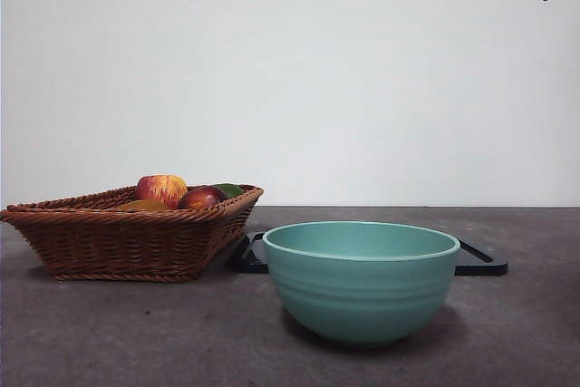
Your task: Pick up the wifruite, put it on the bowl, pick up the plate, put it on desk
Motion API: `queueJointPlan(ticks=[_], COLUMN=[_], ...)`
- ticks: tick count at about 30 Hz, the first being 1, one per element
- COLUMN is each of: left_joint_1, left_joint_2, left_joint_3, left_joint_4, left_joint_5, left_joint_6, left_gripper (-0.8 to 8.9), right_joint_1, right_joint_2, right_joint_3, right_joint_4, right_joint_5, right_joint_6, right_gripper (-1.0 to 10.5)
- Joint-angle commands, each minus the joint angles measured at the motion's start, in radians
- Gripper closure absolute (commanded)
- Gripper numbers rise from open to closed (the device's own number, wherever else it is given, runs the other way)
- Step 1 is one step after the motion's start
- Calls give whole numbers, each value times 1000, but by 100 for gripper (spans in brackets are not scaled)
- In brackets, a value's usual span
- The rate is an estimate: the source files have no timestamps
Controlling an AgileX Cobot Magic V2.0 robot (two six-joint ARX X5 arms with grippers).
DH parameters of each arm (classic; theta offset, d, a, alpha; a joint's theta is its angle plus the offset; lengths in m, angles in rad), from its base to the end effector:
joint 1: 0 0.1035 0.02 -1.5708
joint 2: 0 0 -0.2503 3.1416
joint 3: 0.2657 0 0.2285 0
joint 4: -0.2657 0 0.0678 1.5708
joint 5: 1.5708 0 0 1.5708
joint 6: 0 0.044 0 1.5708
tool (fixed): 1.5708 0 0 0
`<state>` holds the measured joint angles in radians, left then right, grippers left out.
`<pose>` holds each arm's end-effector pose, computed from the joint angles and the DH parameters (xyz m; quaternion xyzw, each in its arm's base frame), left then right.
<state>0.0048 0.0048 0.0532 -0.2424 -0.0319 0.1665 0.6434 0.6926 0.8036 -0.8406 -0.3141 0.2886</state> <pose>0.0967 0.0019 0.1538 0.0841 0.0980 0.0101 0.9916 0.0891 0.0838 0.2743 0.0614 0.4102 0.3753 0.8290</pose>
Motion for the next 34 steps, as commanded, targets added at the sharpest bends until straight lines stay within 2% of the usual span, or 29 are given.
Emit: queueJointPlan(ticks=[1, 13, 15, 19, 21, 27, 34], left_joint_1=[2, 2, 2, 2, 2, 2, 2], left_joint_2=[-2, -2, -2, -2, -2, -2, -2], left_joint_3=[-12, -12, -12, -12, -12, -12, -12], left_joint_4=[-26, -26, -26, -26, -26, -26, -26], left_joint_5=[-5, -5, -5, -5, -5, -5, -5], left_joint_6=[-1, -1, -1, -1, -1, -1, -1], left_gripper=[806, 806, 806, 806, 806, 806, 806], right_joint_1=[9, 9, 9, -14, -55, -272, -512], right_joint_2=[5, 3, 3, -12, -27, -119, -300], right_joint_3=[18, 18, 18, 13, 10, -66, -258], right_joint_4=[10, 12, 39, 173, 235, 384, 574], right_joint_5=[0, 1, 11, 140, 186, 192, 192], right_joint_6=[-9, -11, -32, -96, -99, -119, -224], right_gripper=[933, 933, 933, 933, 933, 933, 933])
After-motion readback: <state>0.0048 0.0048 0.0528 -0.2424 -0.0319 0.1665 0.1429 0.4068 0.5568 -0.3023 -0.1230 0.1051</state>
